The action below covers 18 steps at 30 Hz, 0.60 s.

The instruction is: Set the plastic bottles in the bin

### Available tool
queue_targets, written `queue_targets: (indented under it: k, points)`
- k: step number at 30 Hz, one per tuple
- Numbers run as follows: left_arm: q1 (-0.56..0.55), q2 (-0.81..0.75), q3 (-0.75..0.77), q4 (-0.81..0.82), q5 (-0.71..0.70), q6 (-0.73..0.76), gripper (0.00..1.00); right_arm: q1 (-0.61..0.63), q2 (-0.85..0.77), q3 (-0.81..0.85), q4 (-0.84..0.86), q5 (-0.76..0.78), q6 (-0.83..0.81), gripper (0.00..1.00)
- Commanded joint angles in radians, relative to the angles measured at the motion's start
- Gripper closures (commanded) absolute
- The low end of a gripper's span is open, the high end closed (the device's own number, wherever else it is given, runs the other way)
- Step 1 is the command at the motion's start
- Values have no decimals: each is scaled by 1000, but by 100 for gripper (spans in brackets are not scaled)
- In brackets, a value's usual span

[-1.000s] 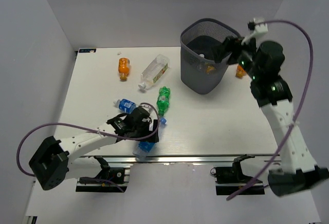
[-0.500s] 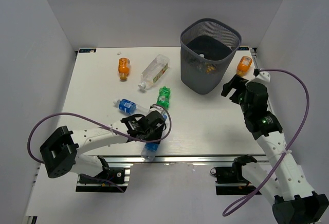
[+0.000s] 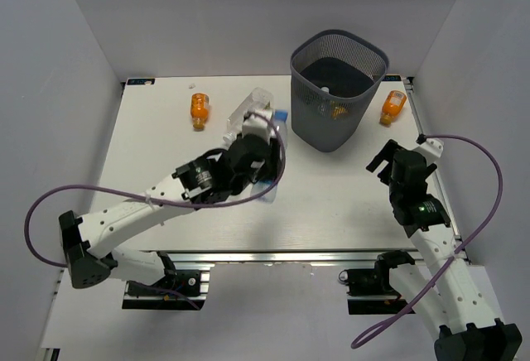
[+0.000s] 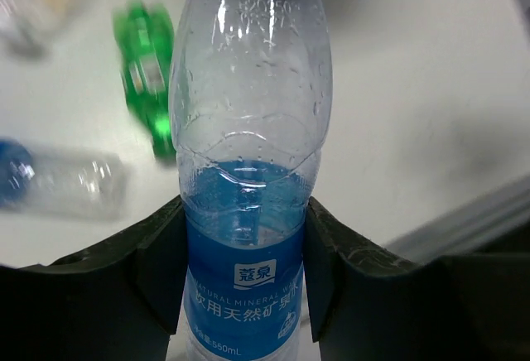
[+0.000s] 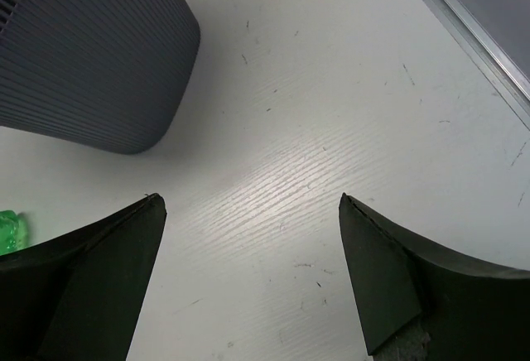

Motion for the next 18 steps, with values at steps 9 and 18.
queue_targets:
  k: [9,18]
  points:
    - [132,402,693,298,-161,299,61,-17,-22,-36,79,-40,2,11]
    - [221,700,1052,596,34,240,61,-22,-34,-59,77,-50,8,11]
